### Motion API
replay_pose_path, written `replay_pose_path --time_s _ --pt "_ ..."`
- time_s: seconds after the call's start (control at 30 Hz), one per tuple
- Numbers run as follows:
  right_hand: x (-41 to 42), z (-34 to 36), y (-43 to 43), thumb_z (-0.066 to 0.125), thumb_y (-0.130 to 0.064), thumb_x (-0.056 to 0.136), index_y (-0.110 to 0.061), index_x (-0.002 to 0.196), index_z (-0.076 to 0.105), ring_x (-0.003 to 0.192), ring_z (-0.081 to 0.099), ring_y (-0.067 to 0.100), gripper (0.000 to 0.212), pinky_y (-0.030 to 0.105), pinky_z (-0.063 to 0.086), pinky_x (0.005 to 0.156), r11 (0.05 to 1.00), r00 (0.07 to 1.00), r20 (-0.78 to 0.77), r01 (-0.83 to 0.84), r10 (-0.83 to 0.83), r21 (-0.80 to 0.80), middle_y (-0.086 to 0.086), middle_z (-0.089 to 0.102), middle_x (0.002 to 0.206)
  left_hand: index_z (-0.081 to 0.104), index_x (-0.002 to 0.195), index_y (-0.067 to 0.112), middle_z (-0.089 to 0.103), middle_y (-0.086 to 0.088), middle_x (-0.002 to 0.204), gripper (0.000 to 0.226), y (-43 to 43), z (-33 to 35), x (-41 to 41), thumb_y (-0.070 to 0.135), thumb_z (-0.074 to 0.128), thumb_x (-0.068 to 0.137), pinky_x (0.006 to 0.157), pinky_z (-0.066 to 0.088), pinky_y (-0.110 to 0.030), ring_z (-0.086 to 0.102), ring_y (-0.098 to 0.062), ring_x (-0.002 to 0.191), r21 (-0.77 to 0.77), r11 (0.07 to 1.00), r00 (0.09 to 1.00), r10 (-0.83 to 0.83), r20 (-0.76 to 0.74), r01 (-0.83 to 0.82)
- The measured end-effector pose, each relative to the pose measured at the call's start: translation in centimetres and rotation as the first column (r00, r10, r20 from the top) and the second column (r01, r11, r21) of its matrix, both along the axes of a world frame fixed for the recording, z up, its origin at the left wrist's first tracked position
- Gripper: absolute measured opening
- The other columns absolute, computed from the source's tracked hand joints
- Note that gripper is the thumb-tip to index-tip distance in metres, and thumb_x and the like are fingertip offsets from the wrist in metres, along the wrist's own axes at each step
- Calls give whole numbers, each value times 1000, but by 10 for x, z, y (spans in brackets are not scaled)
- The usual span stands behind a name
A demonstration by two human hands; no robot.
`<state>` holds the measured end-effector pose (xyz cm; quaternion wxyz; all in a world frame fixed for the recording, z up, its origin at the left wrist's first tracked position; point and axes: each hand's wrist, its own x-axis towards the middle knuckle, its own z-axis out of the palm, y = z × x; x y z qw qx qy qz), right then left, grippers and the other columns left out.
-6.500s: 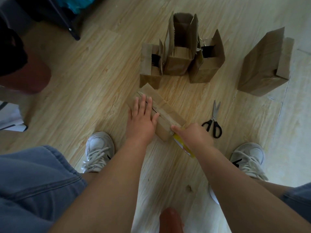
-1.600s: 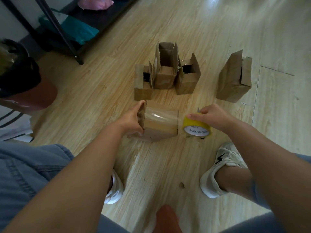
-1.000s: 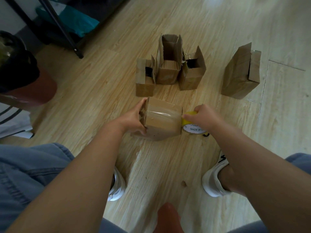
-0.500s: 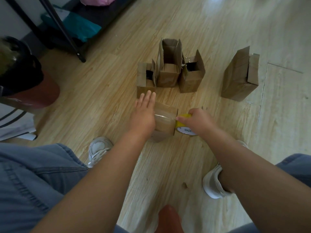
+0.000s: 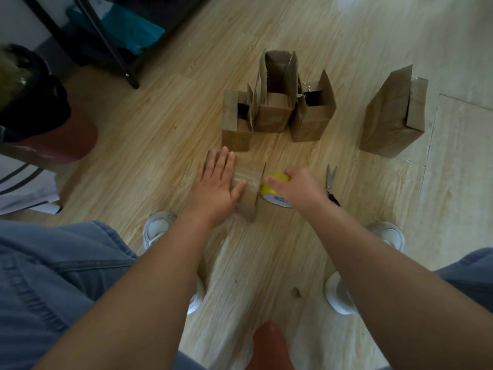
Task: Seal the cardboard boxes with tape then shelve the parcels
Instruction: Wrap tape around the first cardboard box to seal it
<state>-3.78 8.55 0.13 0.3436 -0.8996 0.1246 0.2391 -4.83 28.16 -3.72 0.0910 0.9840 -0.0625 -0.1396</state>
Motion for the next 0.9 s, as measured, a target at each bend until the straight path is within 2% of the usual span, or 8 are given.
replay_pose_path --time_s 0.17,0.33,0.4,0.5,0.57,0.7,0.8,0.9 --pt "7 -3 5 60 -51 95 -10 133 56 87 56 21 56 31 43 68 999 999 1 37 -37 28 0 56 88 -11 156 17 -18 0 164 68 0 3 5 51 16 103 121 -14 -37 -22 -15 149 -31 999 1000 4 12 -3" --pt "6 -5 2 61 -51 95 -11 121 60 75 54 16 48 29 41 59 1000 1000 9 10 -11 9 -3 52 77 -2 157 10 -9 -6 165 68 -18 14 4 37 28 103 122 -13 -35 -17 -19 151 -96 990 995 99 -2 -99" --pt "6 -5 0 61 -51 95 -12 114 61 75 54 18 44 29 38 57 1000 1000 -2 2 -2 18 -1 53 77 10 157 12 -1 -5 166 63 -25 24 6 23 34 101 124 -5 -36 -10 -17 152 -176 980 995 98 -5 -98" --pt "7 -1 -4 60 -53 94 -11 138 54 88 54 19 60 30 42 69 1000 999 -32 0 1 27 4 60 102 25 155 17 11 0 165 69 -27 33 6 -2 42 91 123 13 -39 0 -14 152 -215 976 999 45 21 -40" --pt "8 0 -4 60 -56 93 -12 143 51 95 56 20 67 29 42 69 1000 999 -40 -5 6 24 8 62 115 15 157 17 4 0 166 80 -28 37 7 1 52 88 123 11 -40 -2 -18 152 -82 995 999 -54 1 54" --pt "8 3 -2 57 -57 95 -13 148 46 119 58 25 70 30 41 77 999 998 -47 -51 51 2 9 59 135 -15 156 20 -15 1 164 123 -38 42 16 39 78 77 121 5 -55 -12 -26 151 159 960 958 -195 -211 230" --pt "6 2 -3 55 -59 95 -11 138 55 109 60 25 65 29 40 72 998 996 -49 -70 70 2 9 64 123 -19 154 18 -8 -3 164 132 -46 40 18 44 81 73 119 7 -60 -10 -29 151 237 941 952 -186 -241 244" --pt "3 1 -10 57 -57 94 -21 85 58 76 52 16 38 25 32 55 996 996 -33 -82 82 18 -2 54 80 -8 156 15 3 -3 163 125 -48 40 16 38 82 72 119 14 -60 -1 -27 151 261 937 968 -192 -163 230"
